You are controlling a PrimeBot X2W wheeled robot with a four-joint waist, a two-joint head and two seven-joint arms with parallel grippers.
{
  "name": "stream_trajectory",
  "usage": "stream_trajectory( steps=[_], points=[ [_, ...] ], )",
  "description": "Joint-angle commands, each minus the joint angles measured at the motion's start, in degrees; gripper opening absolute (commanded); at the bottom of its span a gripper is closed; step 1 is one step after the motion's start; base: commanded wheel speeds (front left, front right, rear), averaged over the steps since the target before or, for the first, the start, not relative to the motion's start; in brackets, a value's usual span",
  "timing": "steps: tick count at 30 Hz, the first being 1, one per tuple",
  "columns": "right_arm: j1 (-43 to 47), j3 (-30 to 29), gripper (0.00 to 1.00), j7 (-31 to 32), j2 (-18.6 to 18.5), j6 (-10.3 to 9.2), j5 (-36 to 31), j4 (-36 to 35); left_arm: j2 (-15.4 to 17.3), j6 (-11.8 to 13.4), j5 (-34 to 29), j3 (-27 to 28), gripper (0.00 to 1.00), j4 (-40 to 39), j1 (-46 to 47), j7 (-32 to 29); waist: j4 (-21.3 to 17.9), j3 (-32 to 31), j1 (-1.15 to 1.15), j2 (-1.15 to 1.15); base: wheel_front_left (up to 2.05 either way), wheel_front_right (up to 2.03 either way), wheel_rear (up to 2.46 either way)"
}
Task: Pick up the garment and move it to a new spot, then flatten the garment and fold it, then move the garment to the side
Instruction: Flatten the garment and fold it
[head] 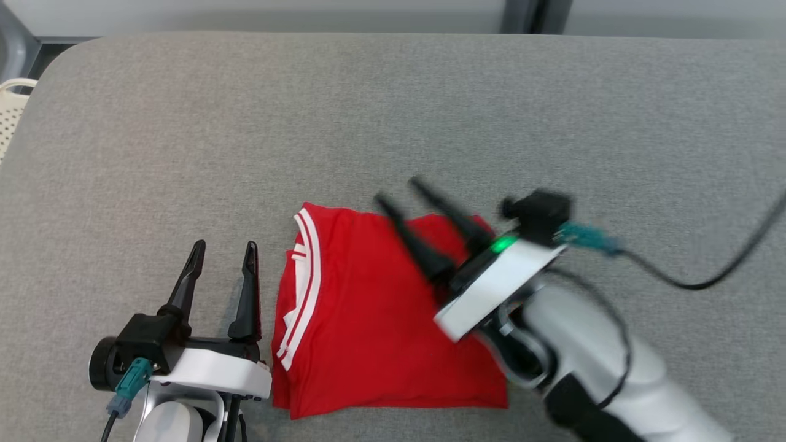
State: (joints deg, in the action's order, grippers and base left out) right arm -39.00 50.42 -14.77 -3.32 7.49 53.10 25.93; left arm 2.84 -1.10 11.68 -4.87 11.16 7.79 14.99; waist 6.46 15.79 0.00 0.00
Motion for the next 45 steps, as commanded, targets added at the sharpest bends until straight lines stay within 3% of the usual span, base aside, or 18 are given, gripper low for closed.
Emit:
stream_trajectory(
  steps=[1,9,18,28,45],
  points=[
    [0.6,-3.8,1.0,-0.4,-1.5,0.01,-2.7,-1.1,0.2,0.3,-0.5,0.4,1.0,-0.2,0.0,0.2,-0.8,-0.4,0.0,0.0,0.0,0.0,0.0],
    [12.1,-25.0,1.0,-0.4,-5.9,0.01,-17.6,-8.4,0.6,1.1,-1.4,1.7,1.0,-0.7,-1.0,0.2,-3.8,-2.4,0.0,0.0,0.0,0.0,0.0],
    [25.8,-39.7,1.0,-0.4,-7.7,0.01,-27.3,-13.9,1.3,1.2,-2.2,2.6,1.0,-1.2,-2.9,0.2,-6.0,-5.4,0.0,0.0,0.0,0.0,0.0],
    [35.0,-45.1,1.0,1.2,-7.6,0.01,-33.4,-18.4,2.4,1.1,-1.1,3.1,1.0,-0.3,-6.4,-0.6,-7.2,-9.3,0.0,0.0,0.0,0.0,0.0],
    [44.5,-49.5,1.0,7.4,-5.6,0.01,-39.4,-27.5,4.4,2.1,0.2,3.7,1.0,-4.0,-14.3,-4.8,-7.7,-16.6,0.0,0.0,0.0,0.0,0.0]
  ],
)
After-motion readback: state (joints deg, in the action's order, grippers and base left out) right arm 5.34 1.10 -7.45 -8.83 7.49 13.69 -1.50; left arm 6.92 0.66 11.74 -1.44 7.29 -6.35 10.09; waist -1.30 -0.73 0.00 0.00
